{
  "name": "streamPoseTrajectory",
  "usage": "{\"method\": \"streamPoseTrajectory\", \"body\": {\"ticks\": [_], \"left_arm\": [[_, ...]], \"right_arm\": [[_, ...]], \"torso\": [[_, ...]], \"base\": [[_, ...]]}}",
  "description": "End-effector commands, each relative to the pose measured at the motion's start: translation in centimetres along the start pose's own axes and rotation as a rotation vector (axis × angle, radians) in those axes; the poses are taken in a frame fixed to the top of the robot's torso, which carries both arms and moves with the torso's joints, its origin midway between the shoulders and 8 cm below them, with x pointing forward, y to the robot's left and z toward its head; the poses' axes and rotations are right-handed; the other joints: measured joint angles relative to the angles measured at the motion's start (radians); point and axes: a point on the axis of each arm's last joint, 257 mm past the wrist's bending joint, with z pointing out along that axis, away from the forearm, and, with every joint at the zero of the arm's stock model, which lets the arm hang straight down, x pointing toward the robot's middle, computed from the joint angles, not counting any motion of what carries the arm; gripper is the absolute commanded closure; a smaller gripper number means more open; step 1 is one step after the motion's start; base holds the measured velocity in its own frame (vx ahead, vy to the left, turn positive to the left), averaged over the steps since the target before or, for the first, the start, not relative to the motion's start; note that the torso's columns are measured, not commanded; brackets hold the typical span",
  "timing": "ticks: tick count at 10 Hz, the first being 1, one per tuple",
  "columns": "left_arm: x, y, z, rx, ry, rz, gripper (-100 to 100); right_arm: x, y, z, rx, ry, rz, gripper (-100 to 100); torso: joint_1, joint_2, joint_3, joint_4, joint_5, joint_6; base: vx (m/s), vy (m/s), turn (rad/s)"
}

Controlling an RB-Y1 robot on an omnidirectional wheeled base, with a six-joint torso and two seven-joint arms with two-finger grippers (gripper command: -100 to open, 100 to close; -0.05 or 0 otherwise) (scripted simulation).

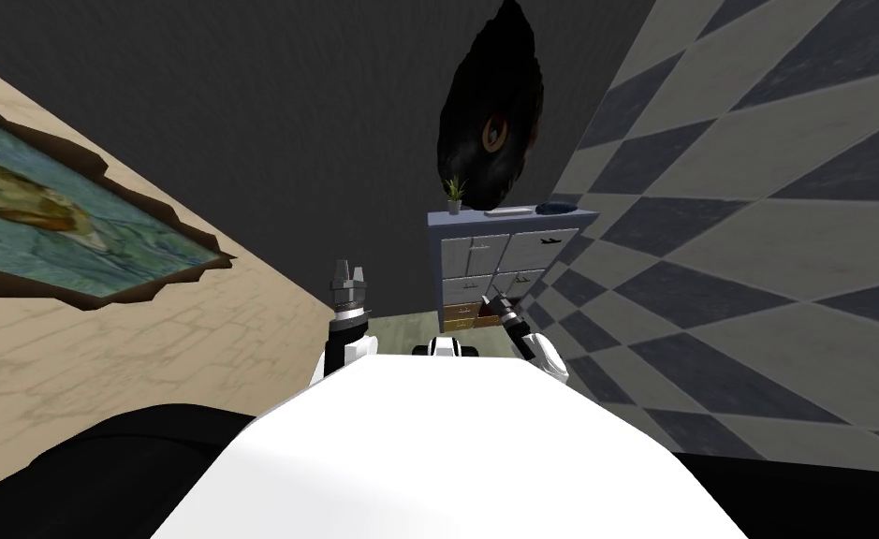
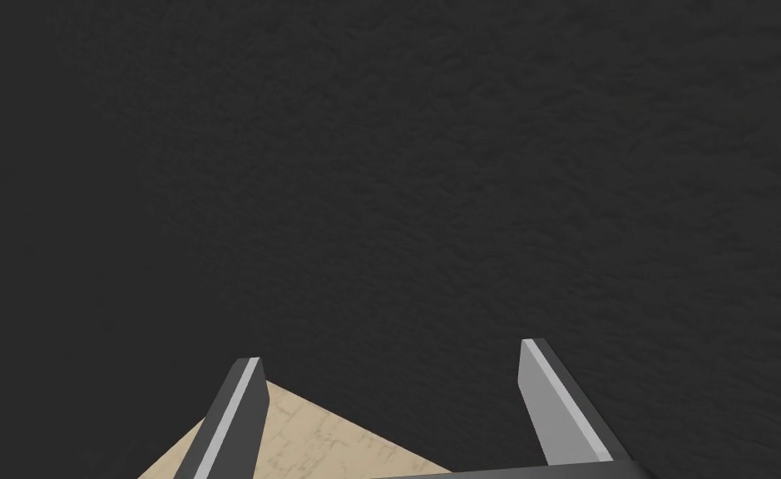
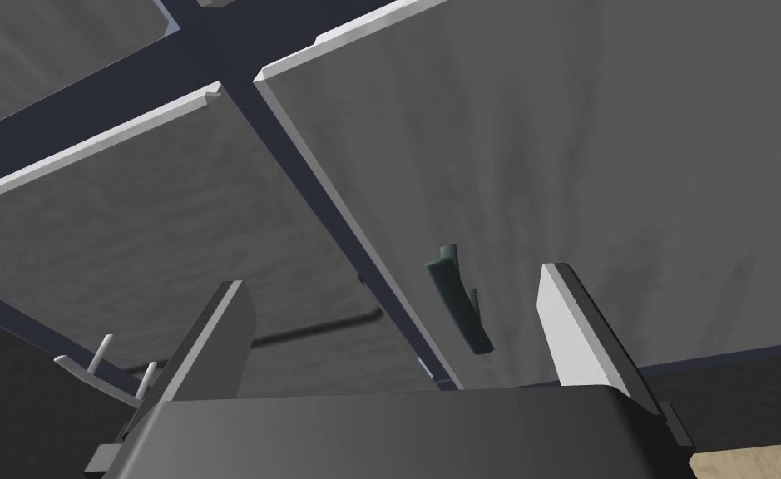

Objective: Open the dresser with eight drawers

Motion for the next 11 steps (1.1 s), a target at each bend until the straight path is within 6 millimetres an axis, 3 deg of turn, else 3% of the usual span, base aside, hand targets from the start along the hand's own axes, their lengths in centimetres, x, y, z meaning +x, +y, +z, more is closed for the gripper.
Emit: {"method": "streamPoseTrajectory", "body": {"ticks": [1,5,7,8,9,11], "left_arm": [[0.0,0.0,0.0,0.000,0.000,0.000,0],[0.0,0.0,0.0,0.000,0.000,0.000,0],[0.0,0.0,0.0,0.000,0.000,0.000,0],[0.0,0.0,0.0,0.000,0.000,0.000,0],[0.0,0.0,0.0,0.000,0.000,0.000,0],[0.0,0.0,0.0,0.000,0.000,0.000,0]], "right_arm": [[-0.5,1.6,-0.1,-0.011,0.001,-0.045,-100],[-2.0,3.2,0.4,0.001,0.008,-0.043,-100],[-1.2,2.2,0.9,0.000,0.014,-0.048,-100],[-1.6,2.7,0.6,-0.001,0.009,-0.050,-100],[-1.5,2.6,0.7,-0.001,0.011,-0.048,100],[-1.5,2.3,0.6,0.000,0.006,-0.048,100]], "torso": [[0.001,0.000,0.000,0.000,0.000,0.000],[-0.001,0.001,0.001,0.000,0.000,0.000],[0.000,0.001,0.001,0.000,0.000,0.000],[0.003,-0.002,-0.001,0.000,0.001,0.000],[0.001,0.000,-0.001,0.000,0.001,0.000],[-0.001,0.002,0.002,-0.003,-0.003,-0.002]], "base": [[0.066,0.060,-0.054],[0.049,0.032,-0.031],[0.038,0.029,0.027],[0.040,0.030,0.014],[0.006,0.005,-0.003],[-0.119,-0.009,-0.028]]}}
